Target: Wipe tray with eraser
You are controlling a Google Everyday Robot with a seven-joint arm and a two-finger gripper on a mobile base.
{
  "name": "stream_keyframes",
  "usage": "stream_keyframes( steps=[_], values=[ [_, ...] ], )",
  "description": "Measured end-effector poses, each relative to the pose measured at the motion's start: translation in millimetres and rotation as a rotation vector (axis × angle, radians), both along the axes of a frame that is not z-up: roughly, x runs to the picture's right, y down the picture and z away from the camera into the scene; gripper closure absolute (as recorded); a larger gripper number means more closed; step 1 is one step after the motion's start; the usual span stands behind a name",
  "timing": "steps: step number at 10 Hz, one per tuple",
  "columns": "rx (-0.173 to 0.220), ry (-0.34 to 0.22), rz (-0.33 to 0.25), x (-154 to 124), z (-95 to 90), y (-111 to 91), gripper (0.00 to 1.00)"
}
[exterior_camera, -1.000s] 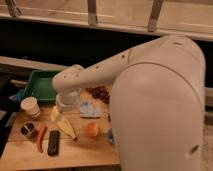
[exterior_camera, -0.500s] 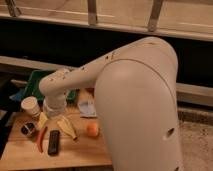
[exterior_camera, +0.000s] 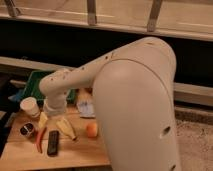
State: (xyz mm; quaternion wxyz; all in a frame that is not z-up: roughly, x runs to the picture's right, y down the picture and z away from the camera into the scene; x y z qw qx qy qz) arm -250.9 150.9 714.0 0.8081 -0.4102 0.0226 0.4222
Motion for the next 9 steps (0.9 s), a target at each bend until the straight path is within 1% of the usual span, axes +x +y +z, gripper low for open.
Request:
stream_keyframes(
  steps=[2,3,5,7,9],
  values=[
    [-0.037,-0.007,0.011,-11,10.2,13,0.2],
    [-0.065,-0.016,0.019,-14,16.4,21,0.2],
    [-0.105,-0.027,0.022,-23,21.6,35,0.2],
    [-0.142,-0.017,0.028,-25,29.3,46,0.2],
    [-0.185,-0.01,0.028,-31,36.4,61,0.2]
  ],
)
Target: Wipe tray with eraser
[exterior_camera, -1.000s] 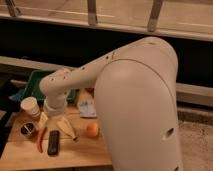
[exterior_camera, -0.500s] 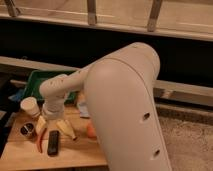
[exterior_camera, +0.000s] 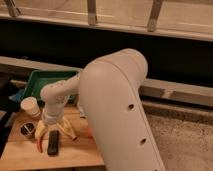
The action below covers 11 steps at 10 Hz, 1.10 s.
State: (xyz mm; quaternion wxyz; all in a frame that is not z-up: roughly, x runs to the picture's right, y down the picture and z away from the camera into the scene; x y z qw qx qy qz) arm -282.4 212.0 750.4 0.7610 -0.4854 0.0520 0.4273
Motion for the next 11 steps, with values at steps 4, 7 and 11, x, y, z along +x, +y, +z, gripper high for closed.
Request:
stream_keyframes(
  steps=[4,7,11],
  values=[
    [-0.031,0.029,0.023,-8,3.6,16,0.2],
    [-0.029,0.034,0.026,-6,5.2,15,0.2],
    [-0.103,0.091,0.099,-3,12.3,28,0.2]
  ],
)
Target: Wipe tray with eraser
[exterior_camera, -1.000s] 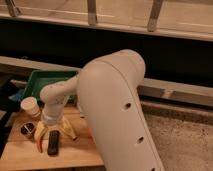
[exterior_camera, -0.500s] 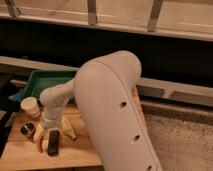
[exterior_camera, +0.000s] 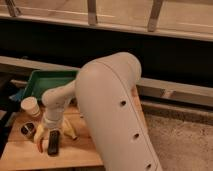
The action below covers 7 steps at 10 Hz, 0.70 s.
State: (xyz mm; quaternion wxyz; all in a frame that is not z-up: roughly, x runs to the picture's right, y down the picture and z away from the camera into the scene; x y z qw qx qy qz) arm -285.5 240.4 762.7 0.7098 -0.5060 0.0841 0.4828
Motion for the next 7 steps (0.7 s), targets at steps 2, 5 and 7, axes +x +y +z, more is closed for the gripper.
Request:
stream_keyframes(
  steps=[2,5,7],
  values=[
    [-0.022,0.037,0.022,7,2.7,5,0.2],
    [-0.03,0.104,0.024,14,6.7,10,0.2],
    [-0.023,0.154,-0.019,9,7.8,15,0.2]
  ],
)
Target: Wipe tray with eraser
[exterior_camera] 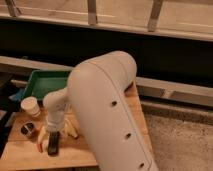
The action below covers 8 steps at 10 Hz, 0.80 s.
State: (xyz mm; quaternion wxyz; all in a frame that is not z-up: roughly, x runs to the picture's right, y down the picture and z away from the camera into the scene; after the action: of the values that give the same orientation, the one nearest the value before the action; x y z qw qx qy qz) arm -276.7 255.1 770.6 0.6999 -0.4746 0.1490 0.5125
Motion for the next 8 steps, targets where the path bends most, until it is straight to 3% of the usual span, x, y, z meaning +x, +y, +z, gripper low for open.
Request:
stream_keyframes(
  steps=[4,8],
  values=[
    [-0.014,0.053,-0.037,-13,10.6,9,0.23],
    [-0.004,0.053,-0.043,-7,11.6,2,0.61]
  ],
)
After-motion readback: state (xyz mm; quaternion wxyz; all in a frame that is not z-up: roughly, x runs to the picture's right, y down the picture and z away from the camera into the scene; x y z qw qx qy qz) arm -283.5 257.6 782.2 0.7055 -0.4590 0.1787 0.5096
